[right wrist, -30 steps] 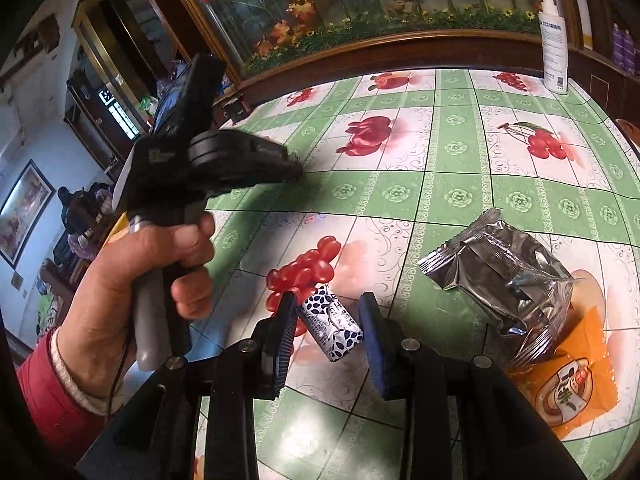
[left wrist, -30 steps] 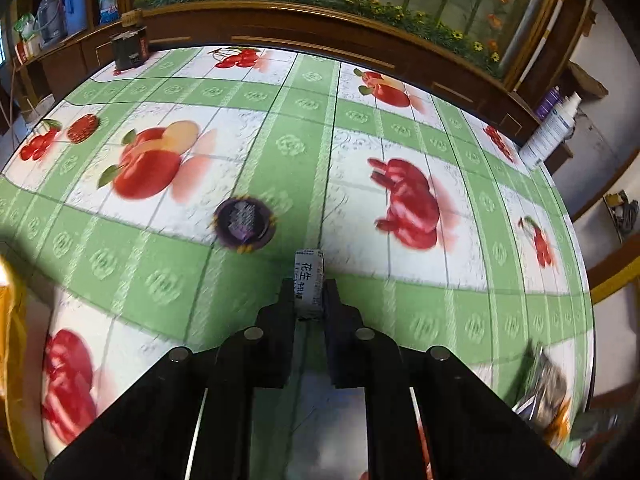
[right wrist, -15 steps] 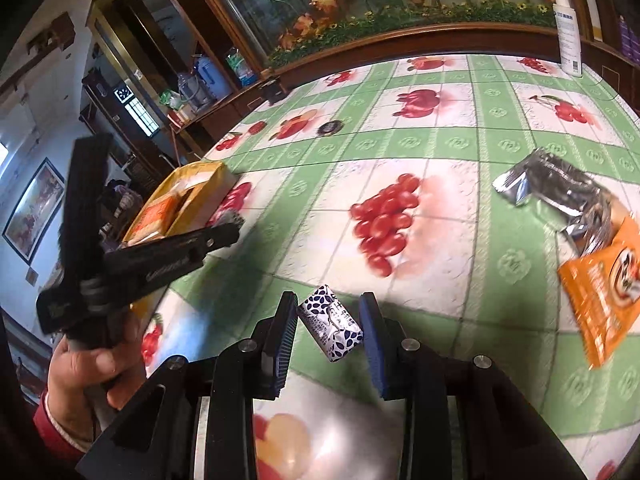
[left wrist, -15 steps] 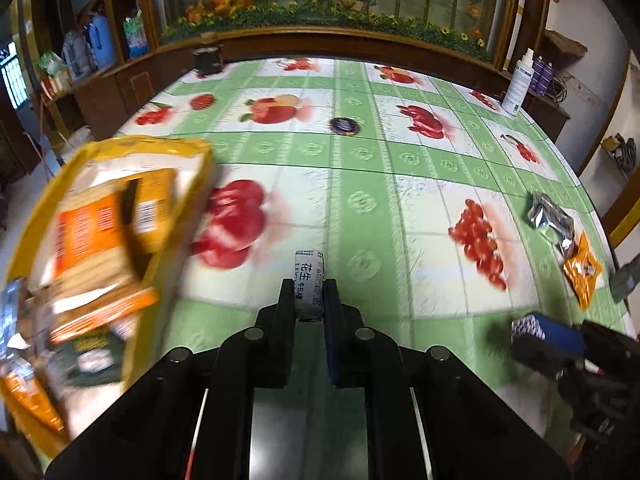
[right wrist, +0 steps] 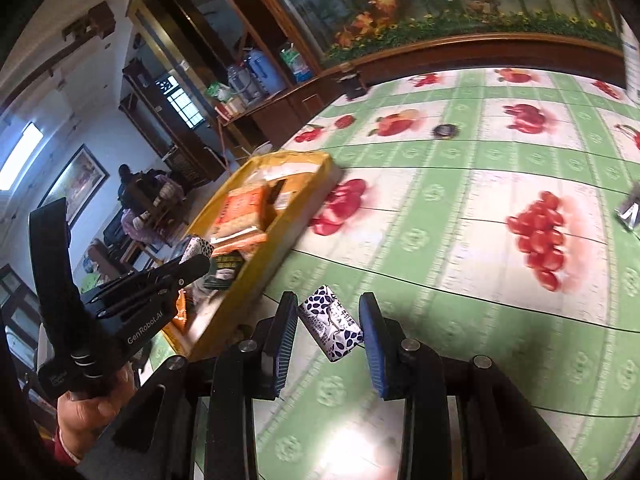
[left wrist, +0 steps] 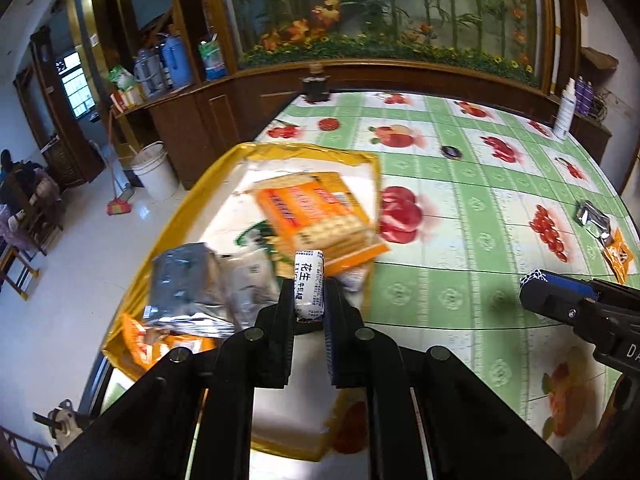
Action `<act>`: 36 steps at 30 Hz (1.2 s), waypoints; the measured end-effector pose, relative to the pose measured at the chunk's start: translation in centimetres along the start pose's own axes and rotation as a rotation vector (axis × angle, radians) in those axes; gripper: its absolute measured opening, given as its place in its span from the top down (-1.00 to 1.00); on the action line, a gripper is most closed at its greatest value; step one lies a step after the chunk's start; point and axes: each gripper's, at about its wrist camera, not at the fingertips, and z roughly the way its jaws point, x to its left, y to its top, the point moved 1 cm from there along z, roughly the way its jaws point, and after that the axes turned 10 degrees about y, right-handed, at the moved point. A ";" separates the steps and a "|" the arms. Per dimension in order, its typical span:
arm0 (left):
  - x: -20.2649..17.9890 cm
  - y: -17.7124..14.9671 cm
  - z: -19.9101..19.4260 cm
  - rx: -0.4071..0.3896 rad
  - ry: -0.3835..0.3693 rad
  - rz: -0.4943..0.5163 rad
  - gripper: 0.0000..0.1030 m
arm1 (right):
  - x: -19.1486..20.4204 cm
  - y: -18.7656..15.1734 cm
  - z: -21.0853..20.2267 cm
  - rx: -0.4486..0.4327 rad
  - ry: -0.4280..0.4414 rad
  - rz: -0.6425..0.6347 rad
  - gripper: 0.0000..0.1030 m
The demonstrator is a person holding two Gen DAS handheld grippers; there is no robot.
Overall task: Organize snacks
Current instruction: 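Carry both candies over the white tray and lower them in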
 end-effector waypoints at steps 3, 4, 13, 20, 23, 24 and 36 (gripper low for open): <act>1.3 0.0 0.4 -0.004 0.019 -0.016 0.80 | 1.3 0.5 1.5 0.008 0.025 -0.007 0.37; 1.8 0.0 0.6 -0.003 0.022 -0.024 0.80 | 1.7 0.7 1.9 0.010 0.032 -0.011 0.37; 5.0 0.2 1.8 -0.005 0.043 -0.081 0.80 | 5.4 2.6 5.9 0.027 0.064 -0.061 0.37; 6.5 -0.1 3.5 0.025 0.056 -0.110 0.80 | 7.0 4.5 8.5 0.037 0.082 -0.088 0.37; 7.0 -0.1 3.9 0.031 0.059 -0.119 0.80 | 7.3 5.1 9.7 0.037 0.085 -0.094 0.37; 7.1 0.0 4.0 0.032 0.060 -0.120 0.80 | 7.5 5.4 10.0 0.035 0.091 -0.095 0.37; 7.7 0.6 5.1 0.033 0.070 -0.125 0.80 | 7.3 7.9 13.3 0.029 0.077 -0.082 0.37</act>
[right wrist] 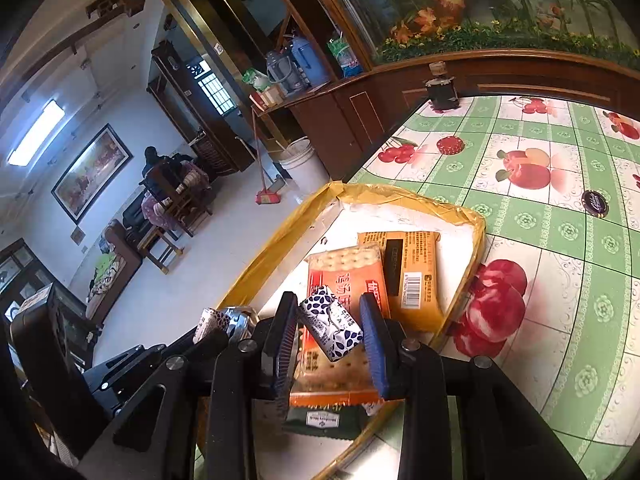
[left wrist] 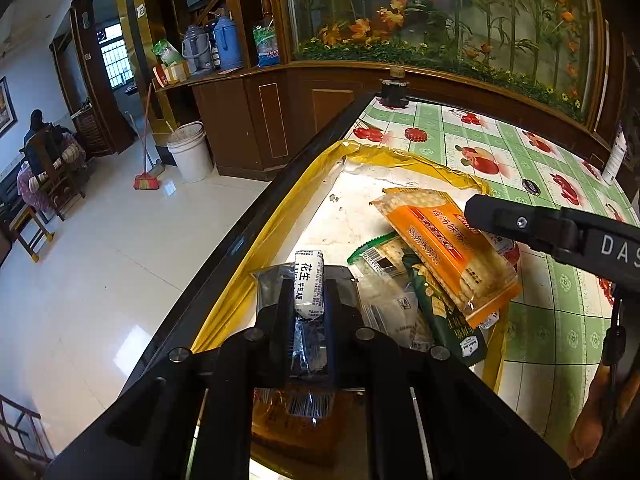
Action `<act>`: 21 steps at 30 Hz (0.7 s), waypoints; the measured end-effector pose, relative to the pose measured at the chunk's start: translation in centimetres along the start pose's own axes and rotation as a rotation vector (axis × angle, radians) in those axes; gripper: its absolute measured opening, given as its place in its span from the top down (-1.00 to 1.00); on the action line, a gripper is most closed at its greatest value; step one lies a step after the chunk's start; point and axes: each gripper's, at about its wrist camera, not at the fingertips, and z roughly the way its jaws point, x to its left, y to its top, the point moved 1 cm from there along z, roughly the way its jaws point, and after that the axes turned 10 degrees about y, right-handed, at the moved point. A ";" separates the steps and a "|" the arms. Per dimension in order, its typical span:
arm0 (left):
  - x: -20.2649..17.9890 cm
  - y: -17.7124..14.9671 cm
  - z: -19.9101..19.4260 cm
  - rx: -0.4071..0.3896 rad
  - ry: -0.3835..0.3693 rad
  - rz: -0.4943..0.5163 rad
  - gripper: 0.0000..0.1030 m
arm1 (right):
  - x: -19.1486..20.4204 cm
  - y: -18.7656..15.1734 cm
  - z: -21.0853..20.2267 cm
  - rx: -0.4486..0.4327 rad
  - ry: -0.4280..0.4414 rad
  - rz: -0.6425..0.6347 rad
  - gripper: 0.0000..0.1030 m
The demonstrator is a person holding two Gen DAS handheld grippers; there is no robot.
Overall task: Organize snacks
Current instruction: 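Carry both candies over the white tray and lower them in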
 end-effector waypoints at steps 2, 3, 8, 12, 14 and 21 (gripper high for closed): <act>0.0 0.1 0.1 -0.001 0.002 0.002 0.80 | -0.1 0.2 0.3 0.001 -0.001 0.001 0.37; 0.0 0.1 0.2 -0.002 0.003 0.004 0.80 | -0.1 0.3 0.4 0.000 -0.003 0.001 0.37; 0.0 0.2 0.2 -0.002 0.003 0.004 0.80 | -0.4 0.4 1.1 0.003 -0.003 0.006 0.36; 0.0 0.2 0.2 -0.002 0.002 0.005 0.80 | -0.6 0.4 1.4 0.004 -0.007 0.011 0.36; 0.1 0.2 0.2 -0.002 0.002 0.004 0.79 | -0.7 0.4 1.5 0.005 -0.009 0.013 0.36; 0.1 0.2 0.2 -0.003 0.001 0.005 0.79 | -0.9 0.4 1.7 0.002 -0.012 0.018 0.36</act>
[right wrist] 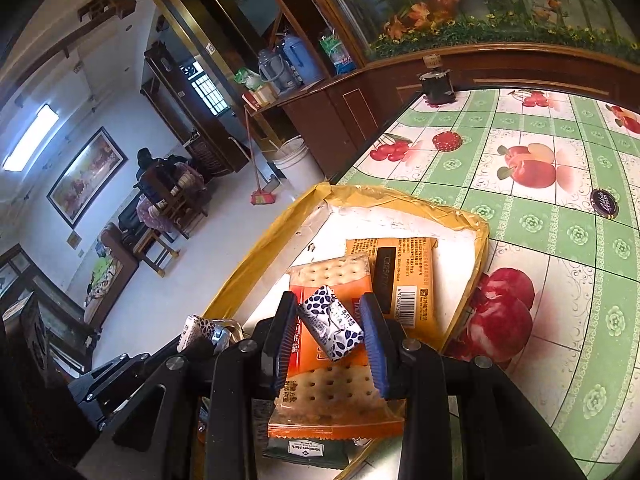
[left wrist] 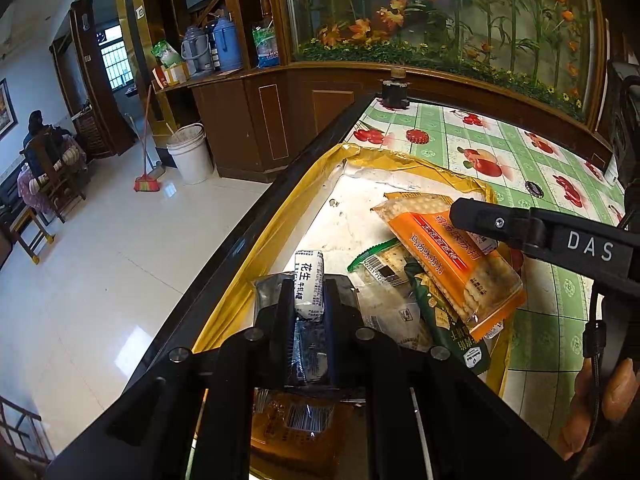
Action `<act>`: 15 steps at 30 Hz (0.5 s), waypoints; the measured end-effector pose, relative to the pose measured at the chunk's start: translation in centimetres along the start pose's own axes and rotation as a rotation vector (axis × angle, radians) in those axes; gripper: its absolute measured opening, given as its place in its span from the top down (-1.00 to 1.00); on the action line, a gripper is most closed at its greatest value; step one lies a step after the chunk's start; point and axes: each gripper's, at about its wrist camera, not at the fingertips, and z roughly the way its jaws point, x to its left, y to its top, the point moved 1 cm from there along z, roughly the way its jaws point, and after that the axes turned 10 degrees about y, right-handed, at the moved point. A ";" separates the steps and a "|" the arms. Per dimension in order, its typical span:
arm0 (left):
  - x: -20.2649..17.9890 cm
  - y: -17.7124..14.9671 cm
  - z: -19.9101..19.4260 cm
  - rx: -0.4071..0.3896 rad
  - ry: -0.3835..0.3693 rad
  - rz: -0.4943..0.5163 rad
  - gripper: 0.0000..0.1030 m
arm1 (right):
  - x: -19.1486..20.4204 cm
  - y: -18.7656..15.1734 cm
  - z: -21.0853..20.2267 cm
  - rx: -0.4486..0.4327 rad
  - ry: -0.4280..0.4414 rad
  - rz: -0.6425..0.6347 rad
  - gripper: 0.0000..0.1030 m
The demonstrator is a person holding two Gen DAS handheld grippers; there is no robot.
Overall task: Organize snacks
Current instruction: 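Carry both candies over the white tray and lower them in, then open both tools over the tray and move back to the table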
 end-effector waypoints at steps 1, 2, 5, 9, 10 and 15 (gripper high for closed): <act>0.0 0.0 0.0 0.001 -0.001 -0.001 0.79 | 0.0 0.0 0.0 0.000 0.000 0.000 0.36; 0.0 0.0 0.0 0.001 -0.001 -0.001 0.79 | 0.0 0.0 0.0 -0.001 0.001 0.002 0.35; 0.1 0.1 0.1 0.001 0.000 -0.002 0.79 | -0.1 0.0 0.1 -0.001 -0.002 0.001 0.35; -0.2 0.4 0.3 0.001 -0.001 0.005 0.79 | -0.5 0.2 0.3 -0.001 -0.011 0.004 0.35; -0.3 0.6 0.4 0.002 -0.005 0.005 0.79 | -0.6 0.2 0.4 -0.002 -0.015 0.006 0.35; -1.3 1.4 0.8 0.003 -0.026 0.011 0.79 | -1.6 0.6 0.7 -0.004 -0.037 0.022 0.35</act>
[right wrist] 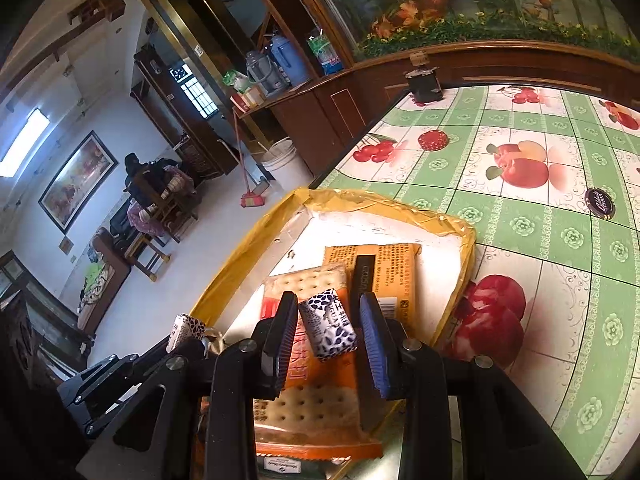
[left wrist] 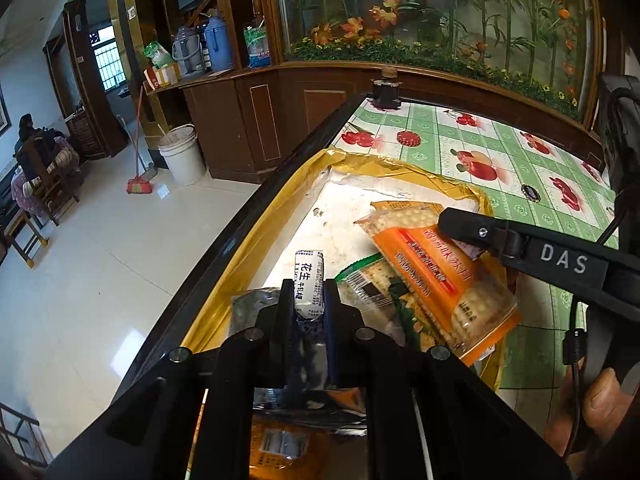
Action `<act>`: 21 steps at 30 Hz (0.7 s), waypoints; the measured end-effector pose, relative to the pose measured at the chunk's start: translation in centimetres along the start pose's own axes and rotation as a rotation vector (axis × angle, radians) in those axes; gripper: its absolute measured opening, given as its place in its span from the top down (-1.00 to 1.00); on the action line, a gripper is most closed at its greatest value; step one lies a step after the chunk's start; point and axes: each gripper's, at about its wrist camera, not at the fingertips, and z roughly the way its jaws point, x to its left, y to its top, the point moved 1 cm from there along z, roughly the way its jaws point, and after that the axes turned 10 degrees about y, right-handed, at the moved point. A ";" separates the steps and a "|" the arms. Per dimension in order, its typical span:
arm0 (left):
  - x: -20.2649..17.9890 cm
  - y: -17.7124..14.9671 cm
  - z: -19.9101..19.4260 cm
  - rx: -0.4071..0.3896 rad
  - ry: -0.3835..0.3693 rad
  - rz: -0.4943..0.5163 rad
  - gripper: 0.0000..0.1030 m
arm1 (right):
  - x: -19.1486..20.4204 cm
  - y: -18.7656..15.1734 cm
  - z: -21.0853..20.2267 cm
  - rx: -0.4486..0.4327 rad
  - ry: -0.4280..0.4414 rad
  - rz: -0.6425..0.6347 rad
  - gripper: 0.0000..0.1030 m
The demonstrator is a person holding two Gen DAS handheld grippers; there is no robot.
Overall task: Organize snacks
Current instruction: 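Open both tools over the tray and move back to the table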
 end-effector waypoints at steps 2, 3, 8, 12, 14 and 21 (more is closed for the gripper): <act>-0.4 0.1 0.1 0.002 -0.004 0.002 0.80 | -0.4 0.1 0.1 -0.003 -0.010 0.006 0.35; -0.5 0.1 0.2 0.005 -0.006 0.001 0.80 | -0.6 0.2 0.2 -0.003 -0.011 0.012 0.34; -0.7 0.0 0.6 0.019 -0.013 -0.004 0.79 | -1.3 0.2 0.6 -0.006 -0.010 0.028 0.31; -1.4 0.2 0.7 0.027 -0.008 0.000 0.79 | -2.0 0.3 0.5 -0.016 -0.021 0.047 0.31; -1.6 0.3 0.7 0.036 0.004 0.001 0.76 | -2.3 0.5 0.5 -0.008 -0.003 0.066 0.28; -1.3 0.4 -0.5 0.027 0.023 -0.032 -0.51 | -2.5 0.5 -1.9 -0.052 -0.003 0.082 0.12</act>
